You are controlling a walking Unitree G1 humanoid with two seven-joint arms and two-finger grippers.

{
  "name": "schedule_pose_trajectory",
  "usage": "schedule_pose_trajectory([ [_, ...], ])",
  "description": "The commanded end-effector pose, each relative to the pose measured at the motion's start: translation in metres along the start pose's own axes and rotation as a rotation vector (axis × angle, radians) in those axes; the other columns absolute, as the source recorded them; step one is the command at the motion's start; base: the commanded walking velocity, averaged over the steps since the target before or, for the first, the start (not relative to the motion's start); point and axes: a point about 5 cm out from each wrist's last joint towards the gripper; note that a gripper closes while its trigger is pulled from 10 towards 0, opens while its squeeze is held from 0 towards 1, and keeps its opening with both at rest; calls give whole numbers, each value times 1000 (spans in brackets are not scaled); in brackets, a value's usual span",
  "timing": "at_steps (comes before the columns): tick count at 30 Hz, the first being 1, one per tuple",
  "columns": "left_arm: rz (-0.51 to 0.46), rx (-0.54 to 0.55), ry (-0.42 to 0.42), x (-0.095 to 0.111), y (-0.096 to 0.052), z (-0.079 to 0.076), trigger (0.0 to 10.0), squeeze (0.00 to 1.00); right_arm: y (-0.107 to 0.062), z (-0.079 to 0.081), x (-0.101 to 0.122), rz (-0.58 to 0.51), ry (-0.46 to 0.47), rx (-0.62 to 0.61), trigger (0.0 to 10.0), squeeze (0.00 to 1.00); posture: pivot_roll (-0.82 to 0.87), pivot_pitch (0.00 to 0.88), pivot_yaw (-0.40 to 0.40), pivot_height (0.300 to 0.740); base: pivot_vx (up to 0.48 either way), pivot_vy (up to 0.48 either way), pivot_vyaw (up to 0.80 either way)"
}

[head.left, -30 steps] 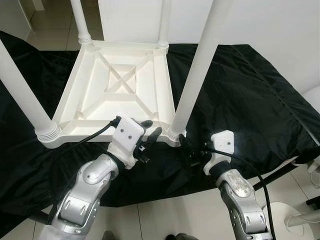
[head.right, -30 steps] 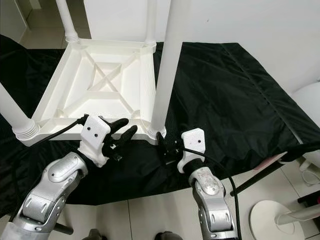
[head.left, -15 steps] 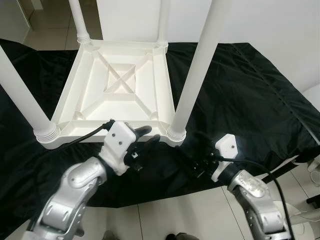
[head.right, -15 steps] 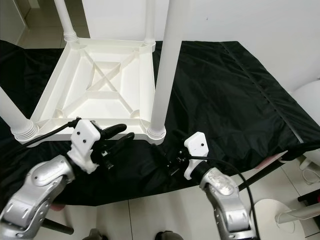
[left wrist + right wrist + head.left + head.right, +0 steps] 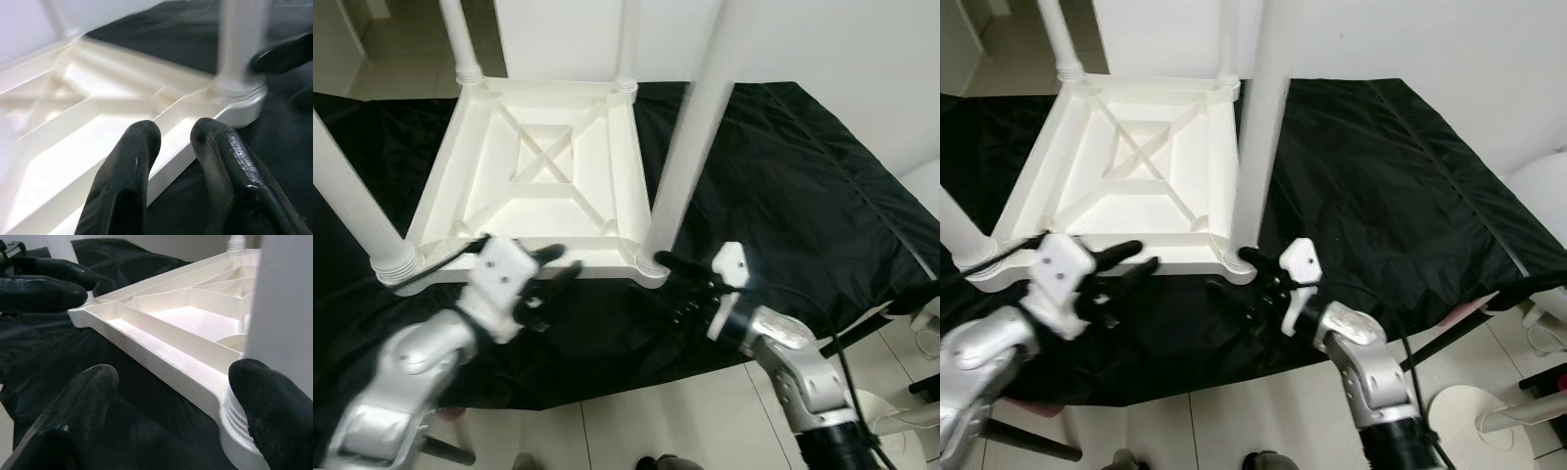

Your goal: Building children table

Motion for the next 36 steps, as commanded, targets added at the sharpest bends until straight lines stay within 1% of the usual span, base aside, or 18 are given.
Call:
schedule_pose_trajectory([
  [1,27,-62,8,-3,-8,4,10000,0,8,2,-1,-8,15,26,10000,0,23,134,-30,740,0,0,0],
  [2,27,-62,8,-3,-8,4,10000,0,8,2,-1,-8,15,26,10000,0,23,134,-30,740,0,0,0],
  [3,71,-19,33,-8,-18,18,10000,0,15,3,0,-24,21,34,10000,0,26,134,-28,740,0,0,0],
  [5,100,27,54,-13,-23,29,10000,0,19,3,1,-39,27,36,10000,0,35,136,-32,740,0,0,0],
  [7,100,27,54,-13,-23,29,10000,0,19,3,1,-39,27,36,10000,0,35,136,-32,740,0,0,0],
  [9,120,81,75,-18,-27,39,10000,0,23,4,2,-52,31,29,10000,0,38,137,-33,740,0,0,0],
  [10,120,81,75,-18,-27,39,10000,0,23,4,2,-52,31,29,10000,0,38,137,-33,740,0,0,0],
  [13,138,193,81,-25,-29,53,10000,0,25,3,2,-78,35,-6,10000,0,39,138,-34,740,0,0,0],
  [20,152,235,49,-35,-29,54,10000,0,11,-2,3,-125,55,-146,10000,0,25,139,-26,740,0,0,0],
  [22,149,235,43,-37,-28,54,10000,0,2,-10,3,-127,48,-211,10000,0,19,140,-20,740,0,0,0],
  [23,149,235,43,-37,-28,54,10000,0,2,-10,3,-127,48,-211,10000,0,19,140,-20,740,0,0,0],
  [24,147,234,41,-39,-27,55,10000,0,-10,-23,3,-132,36,-308,10000,0,10,140,-19,740,0,0,0],
  [26,147,234,41,-39,-27,55,10000,0,-10,-23,3,-132,36,-308,10000,0,10,140,-19,740,0,0,0],
  [31,136,238,38,-40,-26,58,10000,0,-35,-49,4,-131,-20,-509,10000,0,5,140,-18,740,0,0,0],
  [32,136,238,38,-40,-26,58,10000,0,-35,-49,4,-131,-20,-509,10000,0,5,140,-18,740,0,0,0],
  [34,131,242,32,-41,-24,58,10000,0,-54,-75,7,-132,-61,-683,10000,0,-1,140,-16,740,0,0,0],
  [35,131,242,32,-41,-24,58,10000,0,-54,-75,7,-132,-61,-683,10000,0,-1,140,-16,740,0,0,0],
  [36,130,242,30,-41,-24,57,10000,0,-63,-86,10,-135,-85,-760,10000,0,-1,139,-17,740,0,0,0],
])
Point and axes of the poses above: a point about 5 cm out from each wrist's last joint towards the gripper, its own y axis pointing out of the wrist towards the gripper, its own x axis along the axis of the wrist's last joint, z = x × y, and after that the axes turned 2 degrees about y, right-handed
